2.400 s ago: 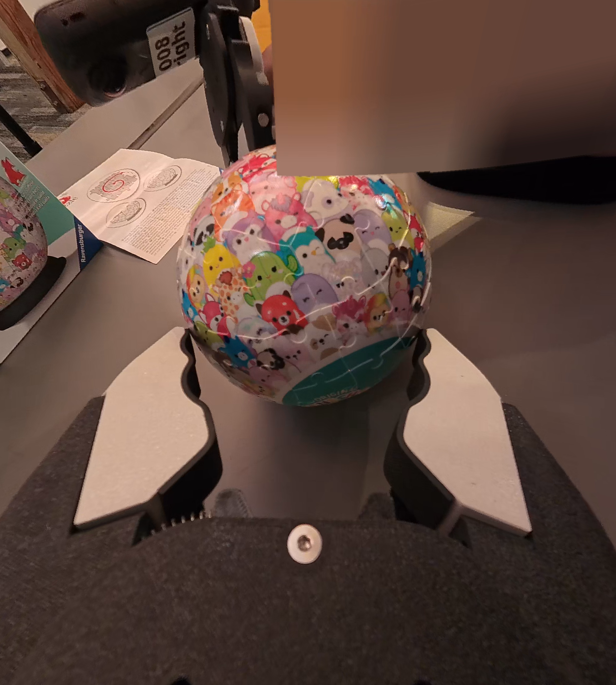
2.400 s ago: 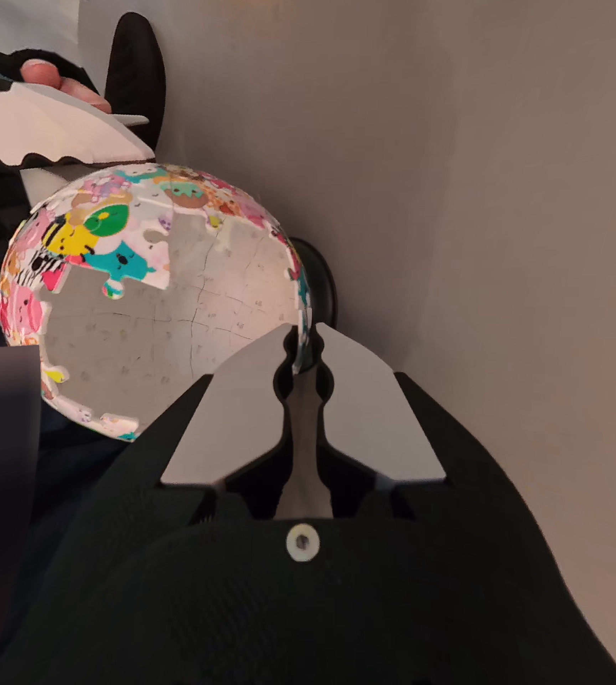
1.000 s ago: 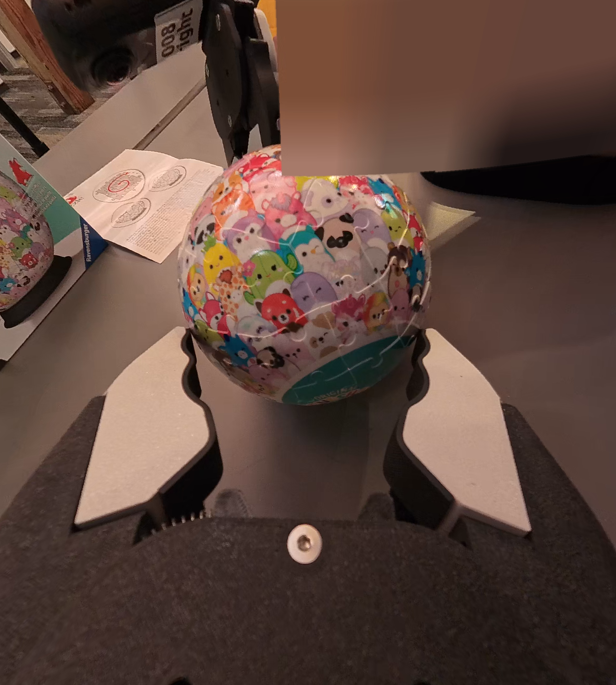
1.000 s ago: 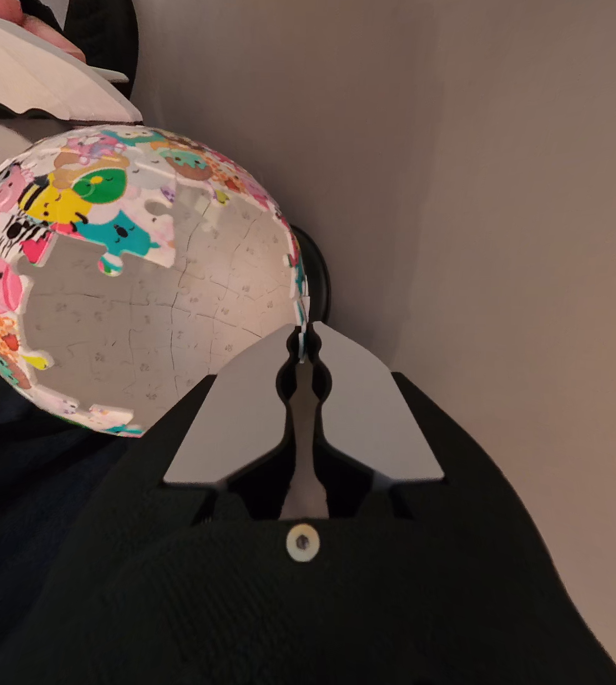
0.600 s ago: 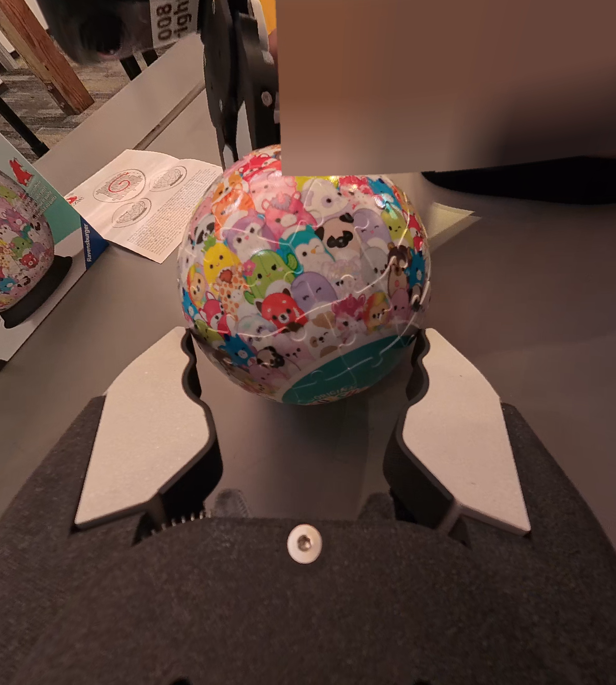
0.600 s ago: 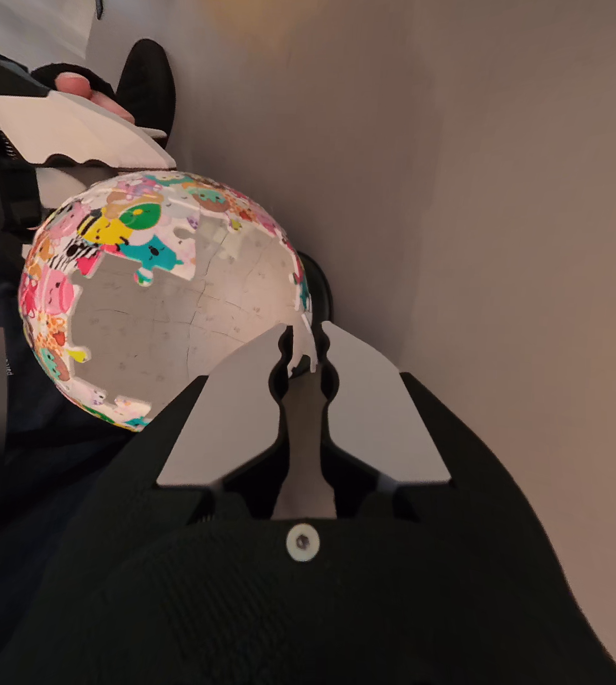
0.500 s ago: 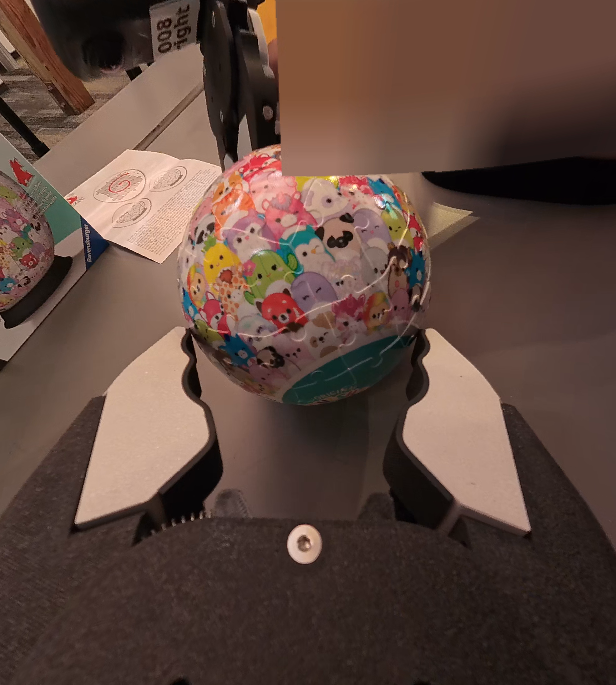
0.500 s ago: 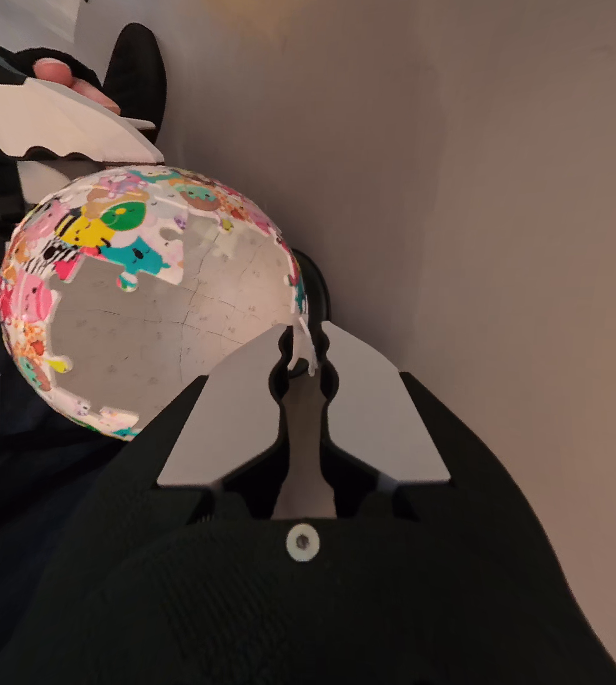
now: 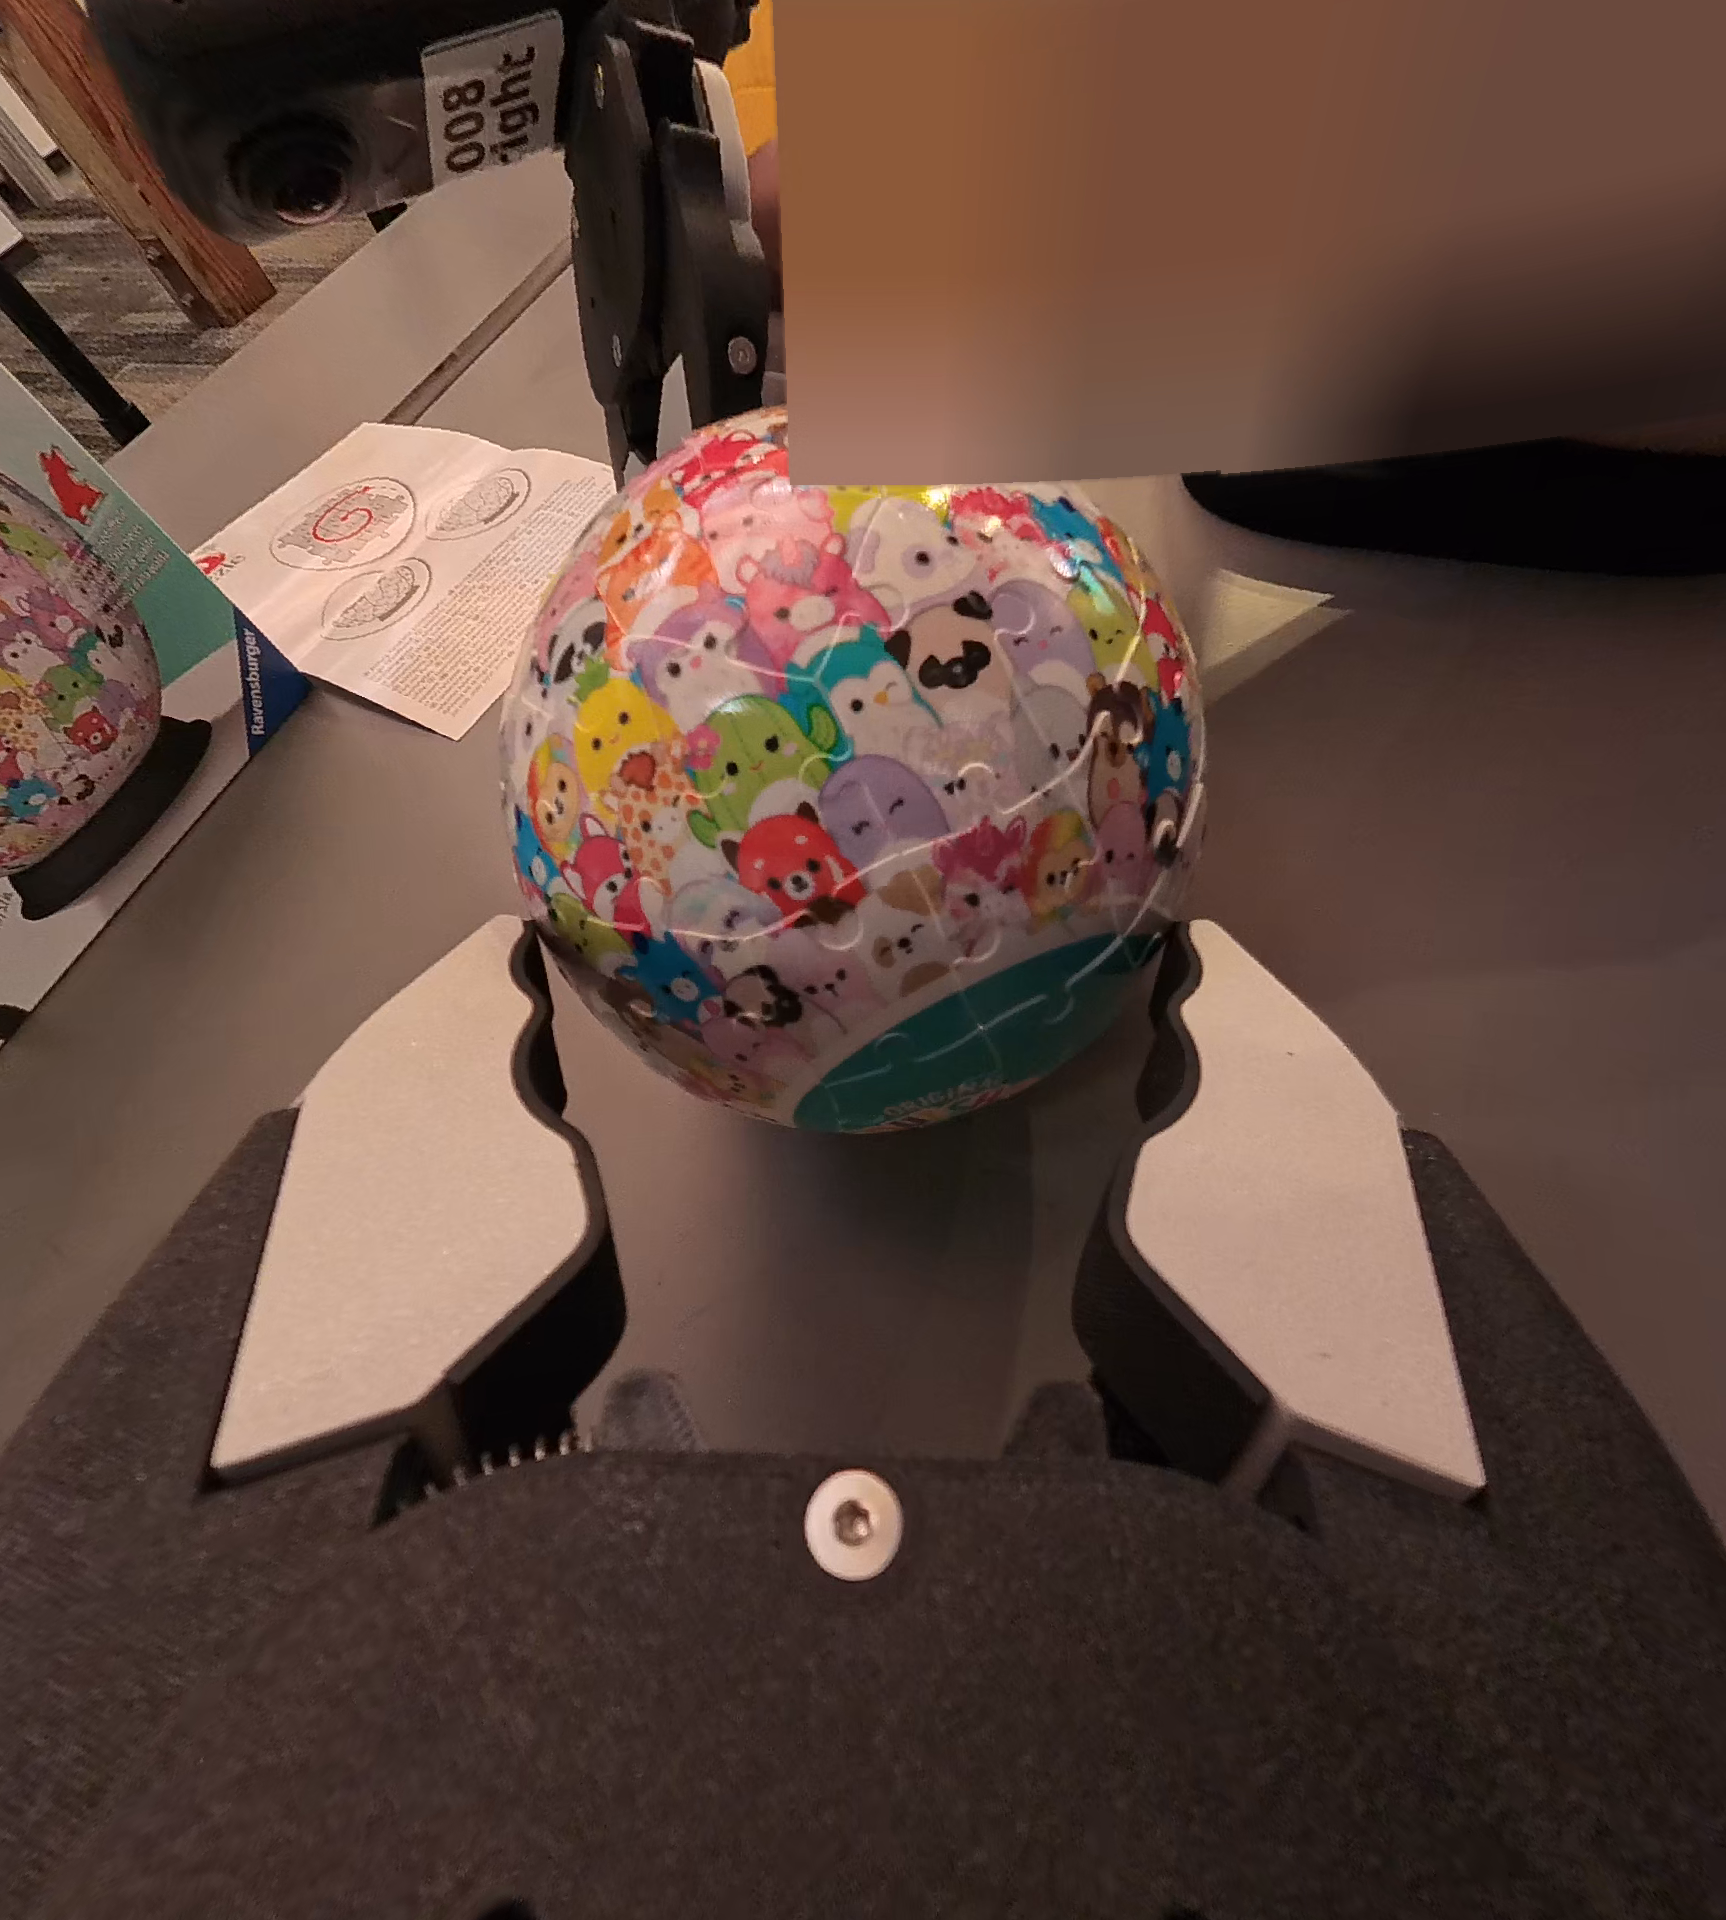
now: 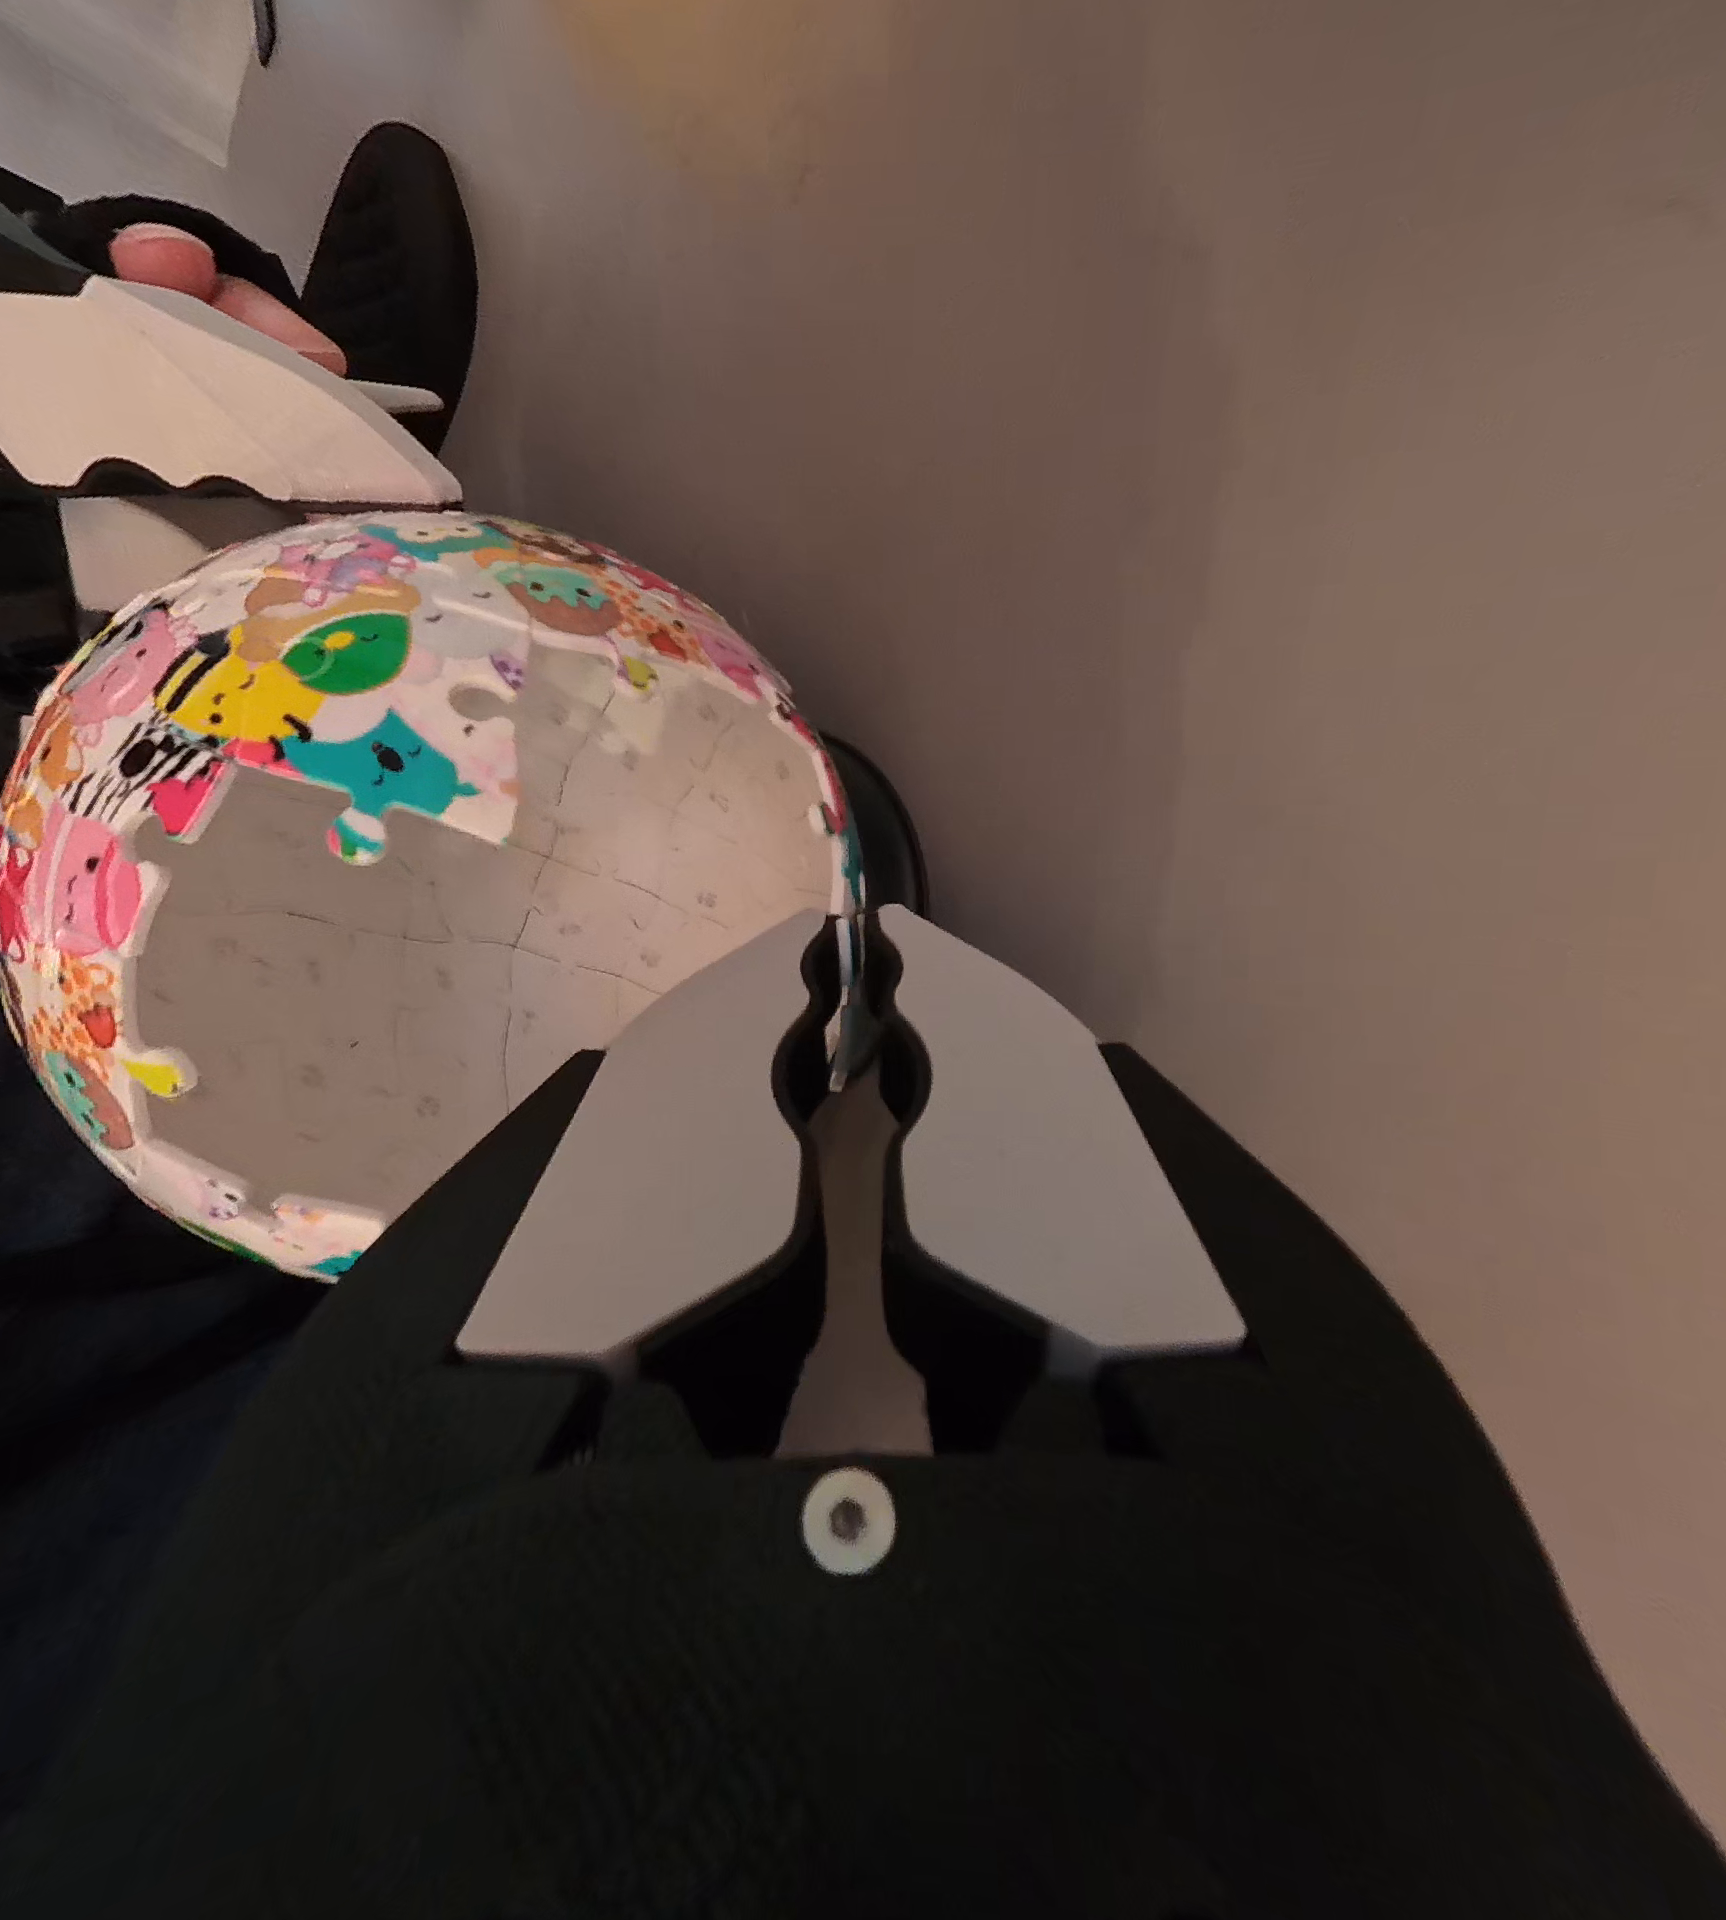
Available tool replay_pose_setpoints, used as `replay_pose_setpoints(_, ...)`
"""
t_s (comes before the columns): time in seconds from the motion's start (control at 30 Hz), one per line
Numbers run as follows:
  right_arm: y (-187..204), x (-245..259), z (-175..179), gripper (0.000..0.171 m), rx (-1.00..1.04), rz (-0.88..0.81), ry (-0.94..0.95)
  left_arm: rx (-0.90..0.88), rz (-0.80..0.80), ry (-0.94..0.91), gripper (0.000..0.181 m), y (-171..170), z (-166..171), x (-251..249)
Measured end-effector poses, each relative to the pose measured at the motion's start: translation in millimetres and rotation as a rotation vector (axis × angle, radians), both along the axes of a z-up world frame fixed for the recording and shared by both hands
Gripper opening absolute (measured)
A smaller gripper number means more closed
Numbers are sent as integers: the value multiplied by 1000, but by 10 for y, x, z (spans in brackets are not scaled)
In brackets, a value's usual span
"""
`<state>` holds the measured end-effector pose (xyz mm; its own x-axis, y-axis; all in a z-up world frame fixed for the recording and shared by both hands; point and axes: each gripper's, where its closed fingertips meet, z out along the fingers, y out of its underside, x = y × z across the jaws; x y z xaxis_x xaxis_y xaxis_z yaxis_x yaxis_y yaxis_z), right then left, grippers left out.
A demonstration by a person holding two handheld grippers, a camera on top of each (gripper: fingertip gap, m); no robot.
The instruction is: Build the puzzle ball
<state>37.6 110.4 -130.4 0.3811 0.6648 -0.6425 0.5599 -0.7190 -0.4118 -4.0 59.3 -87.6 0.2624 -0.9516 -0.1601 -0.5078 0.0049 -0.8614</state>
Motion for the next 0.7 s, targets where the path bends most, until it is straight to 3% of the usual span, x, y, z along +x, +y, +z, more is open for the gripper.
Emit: replay_pose_setpoints(0.7,68,-21,56,5,99,25,18,3,-6,-9,109,2,3,8)
